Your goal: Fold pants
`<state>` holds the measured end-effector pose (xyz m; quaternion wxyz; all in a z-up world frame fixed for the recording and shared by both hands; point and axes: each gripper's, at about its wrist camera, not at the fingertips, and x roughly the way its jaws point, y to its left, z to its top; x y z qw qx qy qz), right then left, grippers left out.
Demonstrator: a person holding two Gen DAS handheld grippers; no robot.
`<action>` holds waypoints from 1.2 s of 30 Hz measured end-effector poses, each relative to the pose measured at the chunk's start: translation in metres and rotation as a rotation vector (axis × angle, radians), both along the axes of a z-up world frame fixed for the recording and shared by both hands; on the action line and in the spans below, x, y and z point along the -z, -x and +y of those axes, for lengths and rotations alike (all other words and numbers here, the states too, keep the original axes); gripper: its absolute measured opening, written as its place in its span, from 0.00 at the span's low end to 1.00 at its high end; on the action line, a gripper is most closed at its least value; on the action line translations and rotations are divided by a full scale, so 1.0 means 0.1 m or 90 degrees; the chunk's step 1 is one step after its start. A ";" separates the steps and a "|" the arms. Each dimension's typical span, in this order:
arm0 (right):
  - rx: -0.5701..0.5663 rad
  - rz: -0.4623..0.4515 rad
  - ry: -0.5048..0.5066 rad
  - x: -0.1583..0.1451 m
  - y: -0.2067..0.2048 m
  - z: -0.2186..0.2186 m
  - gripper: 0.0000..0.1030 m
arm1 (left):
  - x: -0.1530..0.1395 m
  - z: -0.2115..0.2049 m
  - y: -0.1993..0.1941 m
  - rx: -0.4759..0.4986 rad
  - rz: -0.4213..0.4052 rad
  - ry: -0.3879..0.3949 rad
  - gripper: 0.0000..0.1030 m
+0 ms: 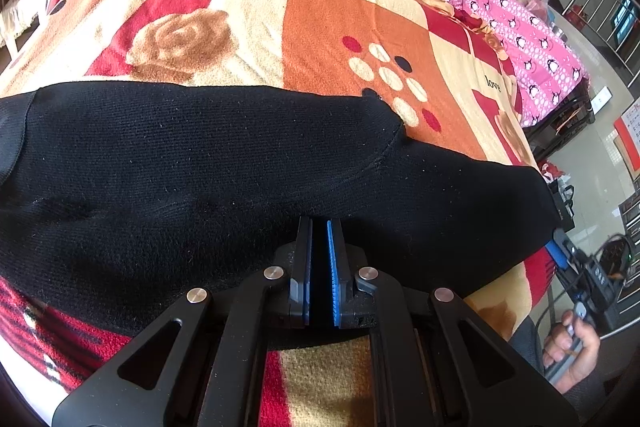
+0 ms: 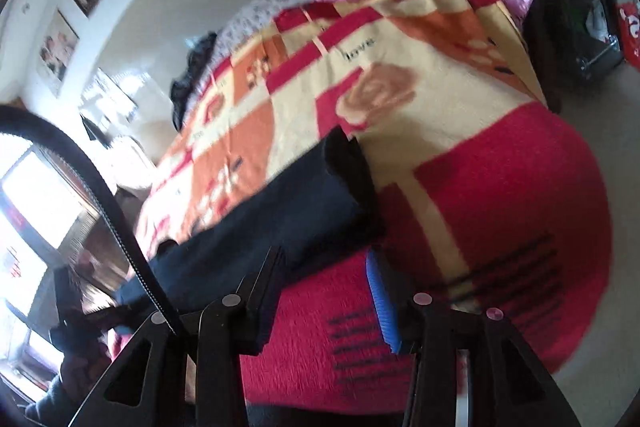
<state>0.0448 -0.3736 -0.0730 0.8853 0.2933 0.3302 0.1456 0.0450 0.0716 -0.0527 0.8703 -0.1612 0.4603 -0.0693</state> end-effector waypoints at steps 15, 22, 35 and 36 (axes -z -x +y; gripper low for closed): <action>0.064 0.018 0.116 -0.12 -0.15 0.23 0.33 | 0.00 0.00 -0.01 0.001 0.002 -0.003 0.06; 0.060 -0.017 0.378 -0.30 -0.11 0.75 0.08 | -0.34 -0.21 -0.11 0.036 -0.004 -0.012 0.06; 0.036 -0.198 0.800 -0.18 0.17 1.78 0.08 | -0.65 -2.15 -1.33 0.408 0.209 0.098 0.16; 0.035 -0.200 0.800 -0.18 0.17 1.77 0.08 | -0.68 -2.20 -1.33 0.422 0.205 0.090 0.25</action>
